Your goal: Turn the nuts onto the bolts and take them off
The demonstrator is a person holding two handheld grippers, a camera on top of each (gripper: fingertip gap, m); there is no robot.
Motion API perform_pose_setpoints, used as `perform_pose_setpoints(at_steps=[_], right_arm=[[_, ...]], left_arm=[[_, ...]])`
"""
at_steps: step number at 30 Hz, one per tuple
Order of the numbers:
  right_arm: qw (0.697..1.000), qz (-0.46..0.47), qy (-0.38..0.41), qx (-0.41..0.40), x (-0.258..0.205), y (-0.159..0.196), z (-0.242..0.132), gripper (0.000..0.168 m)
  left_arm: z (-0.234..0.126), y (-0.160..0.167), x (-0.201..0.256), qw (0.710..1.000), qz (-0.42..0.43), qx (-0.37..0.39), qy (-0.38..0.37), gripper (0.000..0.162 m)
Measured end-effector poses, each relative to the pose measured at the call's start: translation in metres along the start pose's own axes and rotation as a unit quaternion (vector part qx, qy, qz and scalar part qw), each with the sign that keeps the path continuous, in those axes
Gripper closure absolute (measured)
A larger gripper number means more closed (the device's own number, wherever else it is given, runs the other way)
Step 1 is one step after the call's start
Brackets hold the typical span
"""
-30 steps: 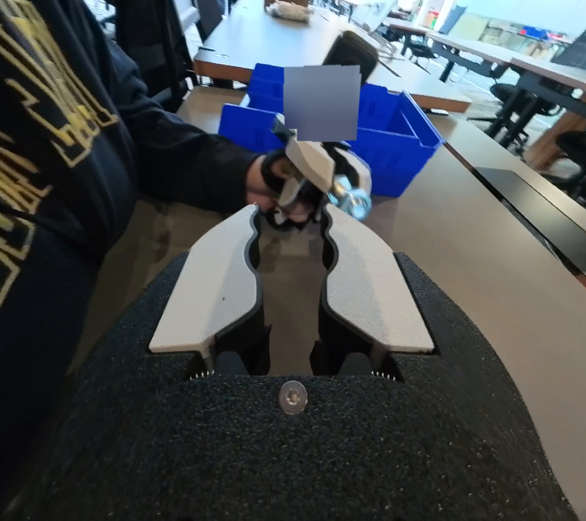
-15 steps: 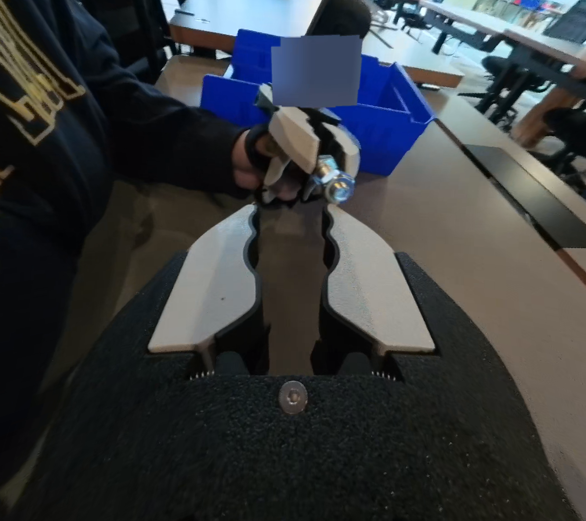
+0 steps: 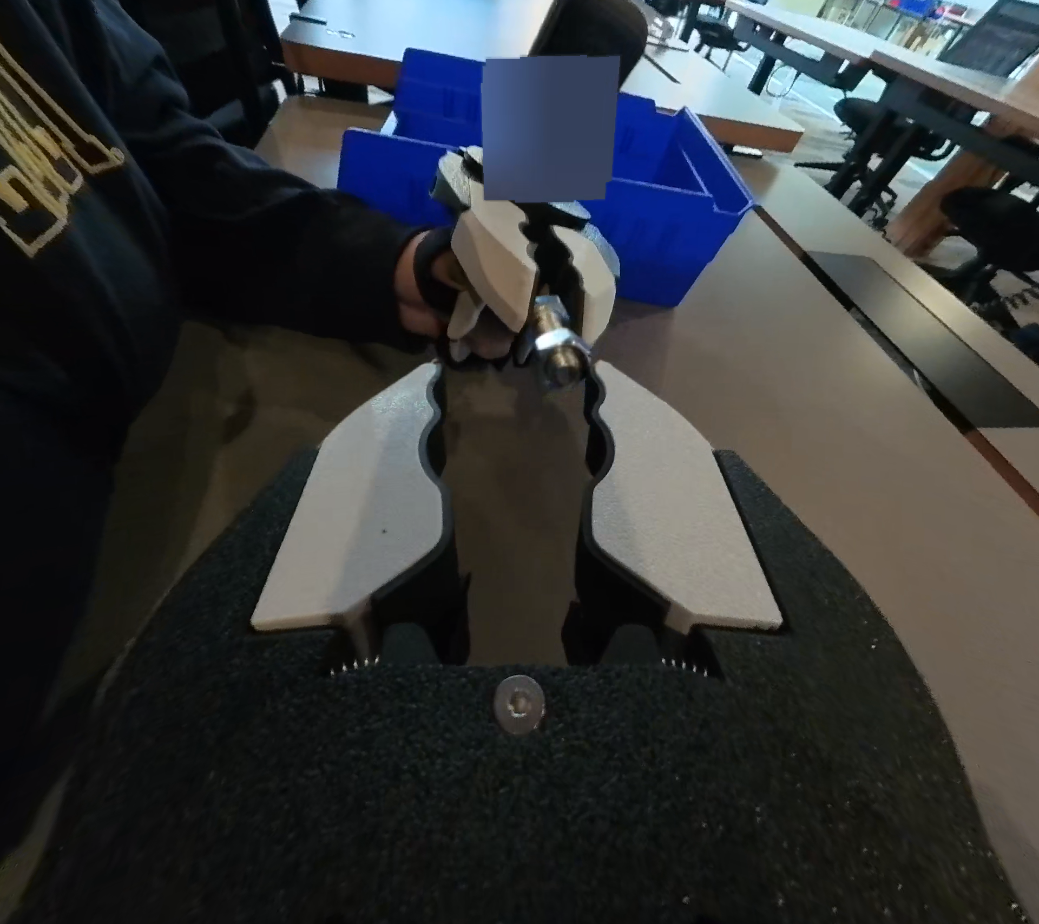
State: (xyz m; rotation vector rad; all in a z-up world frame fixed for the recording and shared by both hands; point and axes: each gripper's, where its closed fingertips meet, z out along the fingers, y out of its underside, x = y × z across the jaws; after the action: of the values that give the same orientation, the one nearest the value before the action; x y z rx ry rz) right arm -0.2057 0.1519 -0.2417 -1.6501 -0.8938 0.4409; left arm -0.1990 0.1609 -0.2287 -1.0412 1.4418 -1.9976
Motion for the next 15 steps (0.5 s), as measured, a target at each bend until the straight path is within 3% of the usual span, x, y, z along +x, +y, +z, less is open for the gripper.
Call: perform_pose_setpoints(at_steps=[6, 15], right_arm=[[0.998, 0.005, -0.059, 0.004, -0.016, -0.001, -0.001, 0.135], [0.999, -0.010, -0.014, 0.036, -0.006, -0.011, -0.002, 0.120]], left_arm=[[-0.003, -0.001, -0.005, 1.000, -0.002, 0.002, -0.012, 0.145], [0.003, 0.008, -0.002, 1.000, 0.003, -0.021, -0.005, 0.145]])
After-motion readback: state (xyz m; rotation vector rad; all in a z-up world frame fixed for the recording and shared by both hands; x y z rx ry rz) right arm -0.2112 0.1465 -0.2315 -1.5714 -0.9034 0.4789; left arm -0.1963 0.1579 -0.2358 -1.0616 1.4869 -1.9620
